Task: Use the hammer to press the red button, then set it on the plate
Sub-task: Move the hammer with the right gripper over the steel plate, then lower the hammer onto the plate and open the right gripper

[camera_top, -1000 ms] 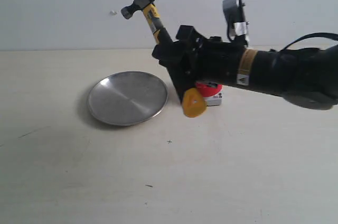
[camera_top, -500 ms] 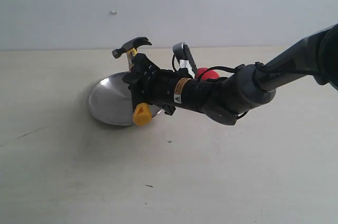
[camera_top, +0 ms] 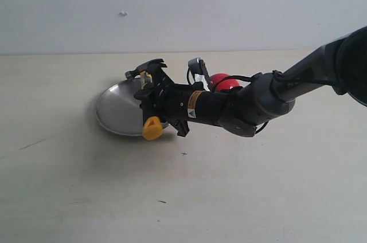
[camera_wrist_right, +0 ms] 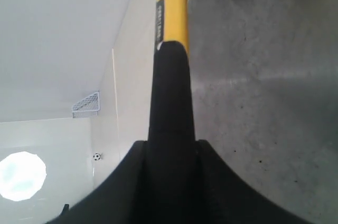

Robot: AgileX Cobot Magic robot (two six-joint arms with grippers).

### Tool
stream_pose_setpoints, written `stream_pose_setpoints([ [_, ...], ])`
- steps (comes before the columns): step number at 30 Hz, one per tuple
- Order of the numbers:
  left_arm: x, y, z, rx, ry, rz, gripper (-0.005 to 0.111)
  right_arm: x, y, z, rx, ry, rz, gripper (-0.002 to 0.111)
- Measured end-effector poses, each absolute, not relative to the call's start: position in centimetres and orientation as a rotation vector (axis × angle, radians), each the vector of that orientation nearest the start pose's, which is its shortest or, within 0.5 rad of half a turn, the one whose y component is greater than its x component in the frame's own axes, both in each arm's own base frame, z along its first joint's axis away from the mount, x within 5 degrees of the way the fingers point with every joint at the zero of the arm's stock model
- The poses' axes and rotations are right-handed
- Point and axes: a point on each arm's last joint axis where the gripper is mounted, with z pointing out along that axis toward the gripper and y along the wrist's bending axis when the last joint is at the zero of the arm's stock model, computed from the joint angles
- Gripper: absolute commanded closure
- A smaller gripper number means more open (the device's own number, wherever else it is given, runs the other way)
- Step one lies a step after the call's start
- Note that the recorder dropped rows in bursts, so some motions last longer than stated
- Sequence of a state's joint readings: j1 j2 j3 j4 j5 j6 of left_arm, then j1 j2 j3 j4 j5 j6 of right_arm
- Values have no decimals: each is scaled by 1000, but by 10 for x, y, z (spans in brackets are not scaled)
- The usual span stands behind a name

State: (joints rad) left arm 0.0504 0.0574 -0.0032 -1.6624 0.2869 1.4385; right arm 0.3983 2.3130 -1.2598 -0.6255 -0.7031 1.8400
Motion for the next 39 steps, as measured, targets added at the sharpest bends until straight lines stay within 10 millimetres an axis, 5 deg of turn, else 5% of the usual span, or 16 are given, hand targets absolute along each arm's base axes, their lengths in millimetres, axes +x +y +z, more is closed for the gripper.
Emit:
stream_pose_setpoints([
  [6,59,-23,213,19,1524,-357,107,409,210,81,740,2108,1448,104],
  [19,59,-23,213,19,1524,-357,107,404,214,80,665,2166,1475,59],
  [39,59,-23,213,19,1524,-357,107,389,223,87,487,2325,1574,39],
])
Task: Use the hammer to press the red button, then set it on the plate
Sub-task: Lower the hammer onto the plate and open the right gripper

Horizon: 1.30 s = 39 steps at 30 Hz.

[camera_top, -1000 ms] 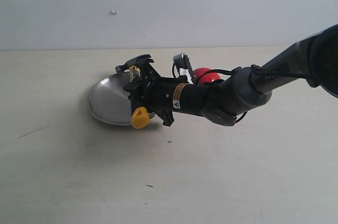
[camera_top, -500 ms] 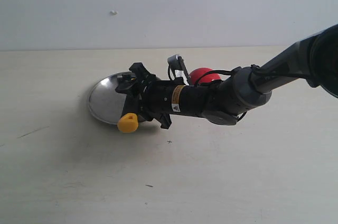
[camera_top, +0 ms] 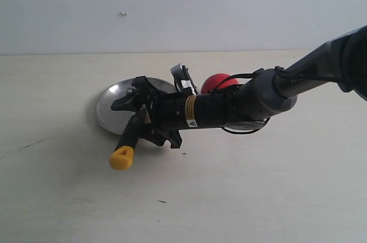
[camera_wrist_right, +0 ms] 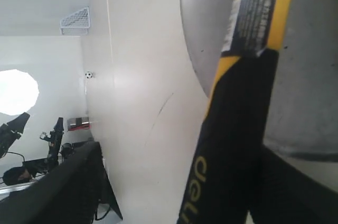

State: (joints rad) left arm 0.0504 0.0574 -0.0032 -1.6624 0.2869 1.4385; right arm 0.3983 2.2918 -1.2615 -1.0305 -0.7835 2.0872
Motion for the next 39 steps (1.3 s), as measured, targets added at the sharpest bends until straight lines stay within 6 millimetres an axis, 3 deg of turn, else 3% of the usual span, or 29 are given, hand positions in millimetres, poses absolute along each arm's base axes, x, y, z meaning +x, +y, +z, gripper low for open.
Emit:
stream_pose_setpoints([
  [8,59,-23,213,21,1524,-356,107,389,222,108,425,2319,1575,39],
  [11,59,-23,213,21,1524,-356,107,393,216,113,447,2319,1502,39],
  [26,59,-23,213,21,1524,-356,107,403,195,106,550,2382,1118,39],
  [35,59,-23,213,21,1524,-356,107,404,190,127,524,2347,1048,39],
  [39,59,-23,213,21,1524,-356,107,410,184,140,463,2318,910,39],
])
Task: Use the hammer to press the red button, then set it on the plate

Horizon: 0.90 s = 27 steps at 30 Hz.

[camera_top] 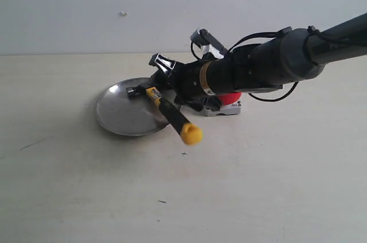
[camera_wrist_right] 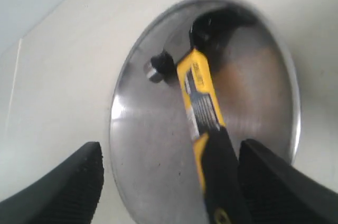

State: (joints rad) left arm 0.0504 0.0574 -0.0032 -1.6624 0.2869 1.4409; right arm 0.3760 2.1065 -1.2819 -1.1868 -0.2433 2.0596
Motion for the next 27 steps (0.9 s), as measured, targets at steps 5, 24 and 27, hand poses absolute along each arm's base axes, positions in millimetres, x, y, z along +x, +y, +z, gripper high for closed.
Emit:
stream_pose_setpoints([
  [5,59,-23,213,21,1524,-356,107,418,183,159,376,2271,845,39],
  [24,59,-23,213,21,1524,-356,107,374,181,287,-307,2031,771,59],
  [27,59,-23,213,21,1524,-356,107,352,177,316,-380,1960,803,83],
])
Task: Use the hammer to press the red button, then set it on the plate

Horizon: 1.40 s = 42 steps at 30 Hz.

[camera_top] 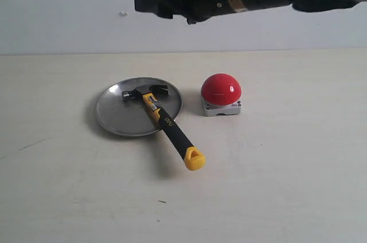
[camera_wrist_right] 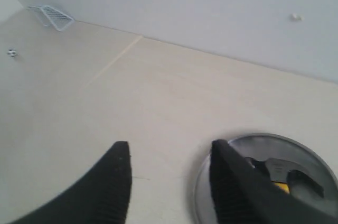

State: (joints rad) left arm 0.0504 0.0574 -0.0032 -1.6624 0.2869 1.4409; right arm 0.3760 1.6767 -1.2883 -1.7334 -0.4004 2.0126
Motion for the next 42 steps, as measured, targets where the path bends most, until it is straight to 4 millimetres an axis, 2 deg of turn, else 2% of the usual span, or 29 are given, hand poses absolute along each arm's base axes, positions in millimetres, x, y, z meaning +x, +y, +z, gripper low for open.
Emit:
stream_pose_setpoints([
  [3,59,-23,213,21,1524,-356,107,325,172,337,-450,1913,862,108],
  [8,59,-23,213,21,1524,-356,107,276,163,353,-556,1872,959,108],
  [10,59,-23,213,21,1524,-356,107,254,157,354,-594,1859,967,108],
  [16,59,-23,213,21,1524,-356,107,196,134,335,-650,1857,946,108],
  [19,59,-23,213,21,1524,-356,107,173,127,329,-670,1845,960,108],
  [21,59,-23,213,21,1524,-356,107,162,124,329,-690,1827,972,108],
  [27,59,-23,213,21,1524,-356,107,147,119,339,-710,1762,967,108],
  [32,59,-23,213,21,1524,-356,107,143,117,343,-723,1735,950,108],
  [35,59,-23,213,21,1524,-356,107,144,112,348,-672,1707,874,108],
  [39,59,-23,213,21,1524,-356,107,126,90,352,-545,1627,741,108],
  [42,59,-23,213,21,1524,-356,107,93,51,339,-326,1520,535,108],
])
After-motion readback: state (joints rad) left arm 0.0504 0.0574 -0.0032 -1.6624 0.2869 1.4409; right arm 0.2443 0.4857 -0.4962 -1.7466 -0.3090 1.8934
